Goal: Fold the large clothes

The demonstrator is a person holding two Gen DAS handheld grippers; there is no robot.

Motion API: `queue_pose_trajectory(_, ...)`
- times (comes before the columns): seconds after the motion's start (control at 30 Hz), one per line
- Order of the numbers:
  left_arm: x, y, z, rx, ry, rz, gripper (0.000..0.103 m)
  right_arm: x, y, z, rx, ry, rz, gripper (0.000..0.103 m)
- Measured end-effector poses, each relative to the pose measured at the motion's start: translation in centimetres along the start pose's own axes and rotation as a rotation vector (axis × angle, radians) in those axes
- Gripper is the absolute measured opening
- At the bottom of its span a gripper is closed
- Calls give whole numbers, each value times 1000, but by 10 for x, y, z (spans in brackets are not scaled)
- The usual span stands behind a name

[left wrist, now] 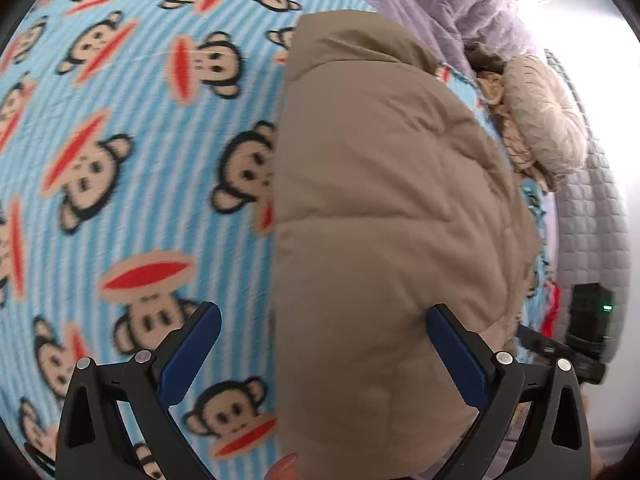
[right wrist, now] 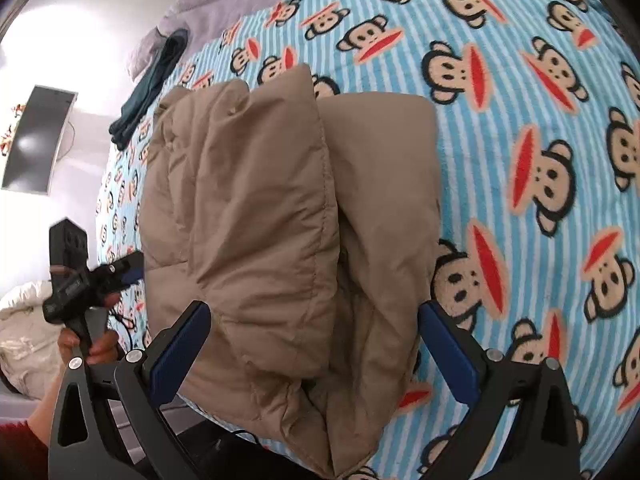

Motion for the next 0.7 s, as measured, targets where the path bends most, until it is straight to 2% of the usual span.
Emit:
queue_pose_trajectory(0.07,-4,-5,-6,23,-28,11,103,-4,-2,-9,38,-5,-6,103)
queue_pose_trajectory(0.1,-5,-8,-9,26,-40,17,103,-6,-3,-16,18,-20,-5,103)
queue_pose_trajectory(0.2,-9,-21,-16,29,-74,47,103,-10,-13,-30,-119,-56,45,103)
queue_pose_trajectory(0.27,-15,-31,-15,40,-77,58,103,-14,-25,-33,-206,-37,85,103)
queue_pose_trajectory(0.37,-26,-43,-13,91,-62,63,103,-23,-45,-31,-287,-13,117,103)
queue_pose_trajectory(0.53,-39,-60,-17,142,-62,58,103,-39,-71,-37,-373,-26,143,103)
queue_pose_trajectory(0.7,-43,-73,-16,190,-55,81,103,-43,-83,-41,-413,-19,170,103)
Point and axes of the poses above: each gripper's, at about its wrist camera, not at the fingertips, and y roughly against the way its jaws point, z to its left, x to its underside, the point moved 4 cm from there along -y, roughly the way its jaws point, and after that the axes turned 12 degrees about z, right-handed, at the moved point
